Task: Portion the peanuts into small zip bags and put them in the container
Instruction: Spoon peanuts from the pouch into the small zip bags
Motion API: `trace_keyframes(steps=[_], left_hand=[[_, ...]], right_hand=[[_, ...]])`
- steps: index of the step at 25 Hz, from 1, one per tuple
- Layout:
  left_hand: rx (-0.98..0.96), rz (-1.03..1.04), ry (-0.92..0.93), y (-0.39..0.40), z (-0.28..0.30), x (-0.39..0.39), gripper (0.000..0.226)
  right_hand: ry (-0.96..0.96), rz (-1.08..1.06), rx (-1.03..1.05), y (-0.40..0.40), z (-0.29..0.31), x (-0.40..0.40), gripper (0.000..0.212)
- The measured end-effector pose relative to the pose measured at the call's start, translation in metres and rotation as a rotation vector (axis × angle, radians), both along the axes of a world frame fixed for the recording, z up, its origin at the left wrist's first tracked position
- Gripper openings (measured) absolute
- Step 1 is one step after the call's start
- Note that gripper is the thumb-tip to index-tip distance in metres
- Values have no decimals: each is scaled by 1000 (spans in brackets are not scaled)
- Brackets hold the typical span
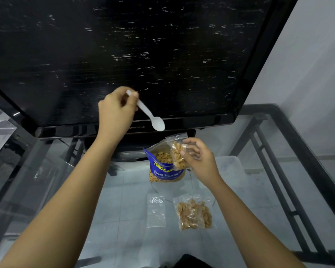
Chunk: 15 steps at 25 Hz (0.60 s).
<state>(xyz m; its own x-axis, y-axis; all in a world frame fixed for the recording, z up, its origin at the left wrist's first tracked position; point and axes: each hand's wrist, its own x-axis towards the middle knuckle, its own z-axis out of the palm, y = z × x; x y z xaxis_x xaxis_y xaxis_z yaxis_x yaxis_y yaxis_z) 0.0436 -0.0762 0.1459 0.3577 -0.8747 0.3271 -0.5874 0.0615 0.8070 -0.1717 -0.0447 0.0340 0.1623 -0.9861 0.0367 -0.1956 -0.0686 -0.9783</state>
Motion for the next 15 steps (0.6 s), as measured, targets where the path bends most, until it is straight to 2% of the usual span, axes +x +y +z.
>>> trace_keyframes(steps=[2, 5, 8, 9, 11, 13, 15], left_hand=[[118, 45, 190, 2, -36, 4, 12], [369, -18, 215, 20, -88, -6, 20], [330, 106, 266, 41, -111, -15, 48], [300, 207, 314, 51, -119, -16, 49], [317, 327, 346, 72, -146, -15, 35], [473, 173, 129, 94, -183, -17, 24], [627, -129, -177, 109, -214, -20, 32]], right_hand=[[-12, -24, 1, 11, -1, -7, 29], [-45, -13, 84, 40, -15, -12, 26], [20, 30, 198, 75, -45, -10, 31], [79, 48, 240, 84, -58, -8, 34], [236, 88, 299, 96, -82, -4, 39], [370, 149, 309, 102, -97, 0, 41], [473, 190, 287, 102, -105, 4, 43]])
